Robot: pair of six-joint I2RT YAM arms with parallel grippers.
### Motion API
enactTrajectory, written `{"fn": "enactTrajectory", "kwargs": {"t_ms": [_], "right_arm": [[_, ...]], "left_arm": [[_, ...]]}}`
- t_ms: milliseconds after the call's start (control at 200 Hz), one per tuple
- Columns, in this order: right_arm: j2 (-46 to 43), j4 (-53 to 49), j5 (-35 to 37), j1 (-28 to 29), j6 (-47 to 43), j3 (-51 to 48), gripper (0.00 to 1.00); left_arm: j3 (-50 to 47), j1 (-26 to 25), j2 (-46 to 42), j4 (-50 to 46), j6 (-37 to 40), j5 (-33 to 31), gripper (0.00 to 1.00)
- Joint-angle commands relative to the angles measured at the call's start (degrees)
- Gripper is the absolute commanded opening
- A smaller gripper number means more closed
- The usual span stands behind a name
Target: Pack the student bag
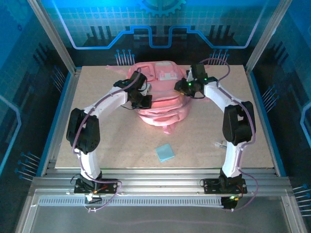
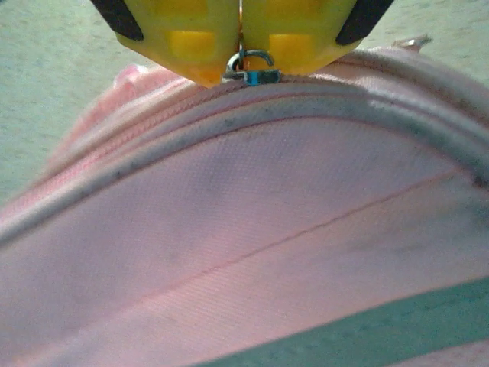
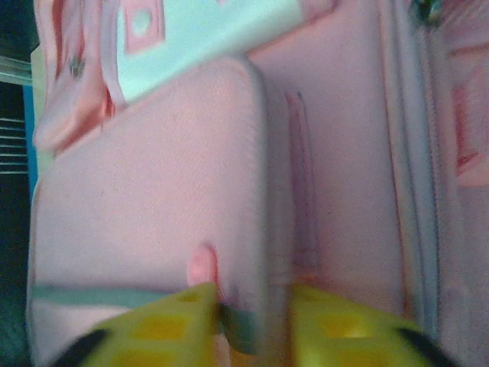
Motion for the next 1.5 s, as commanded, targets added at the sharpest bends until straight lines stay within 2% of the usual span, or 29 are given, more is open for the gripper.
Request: {"fn": "enactTrajectory", "kwargs": {"t_ms": [0, 160, 310, 390, 445, 485, 590, 680, 855, 971, 1081, 1326, 1446, 1496], "right_arm": [[-0.33, -1.38, 2.43, -0.59, -1.35, 4.98, 0.50], [-7.60, -4.22, 5.20, -0.60, -1.38, 0.19, 0.74], [-14.18, -3.76, 6.27, -0.68, 1.22, -8.21, 0.76], [-16.29, -0.75, 4.54, -0.61, 3.60, -12.41, 0.76], [-16.54, 1.85, 3.24, -0.37, 5.52, -14.78, 0.73], [-16.13, 3.66, 2.51, -0.03, 6.71, -15.82, 0.67], [-13.89, 9.22, -0.10, 0.63, 9.28, -17.76, 0.22], [-12.72, 10.45, -0.72, 0.55, 9.91, -17.81, 0.00], [-13.93, 10.28, 0.58, -0.43, 8.29, -18.87, 0.00], [-14.95, 9.38, 1.04, -1.28, 5.16, -18.33, 0.00], [-13.75, 3.39, 1.94, -1.06, -0.64, -13.01, 0.00], [-11.57, -0.78, 1.05, -0.76, -5.66, -6.61, 0.00], [-9.92, -0.66, -2.27, 0.30, -6.05, -4.45, 0.00], [-9.22, -1.15, -3.40, 0.90, -6.01, -3.39, 0.00]], "left_arm": [[2.84, -6.30, -1.01, 2.42, -3.84, 8.53, 0.00], [9.73, -9.28, 4.51, 3.31, -5.93, 11.58, 0.00], [16.05, -9.78, 9.45, 2.10, -6.43, 12.53, 0.00], [17.14, -10.10, 10.50, 2.33, -6.78, 13.31, 0.00], [17.53, -10.31, 10.91, 2.21, -6.72, 13.81, 0.00], [17.64, -10.43, 10.94, 2.06, -6.51, 14.01, 0.00], [16.25, -10.58, 10.06, 2.04, -5.72, 13.59, 0.00], [13.21, -9.91, 8.24, 3.15, -5.74, 12.99, 0.00], [5.61, -5.92, 4.14, 3.99, -4.52, 10.55, 0.00], [4.54, -2.97, 3.16, -1.41, -0.10, 1.94, 0.00], [6.89, -1.10, 3.96, -7.84, 3.52, -4.69, 0.00], [6.04, 5.35, 3.04, -8.92, 4.21, -8.42, 0.00], [5.52, 6.78, 2.40, -7.57, 1.72, -7.87, 0.20], [5.09, 6.74, 1.76, -6.39, 0.46, -6.86, 0.35]]}}
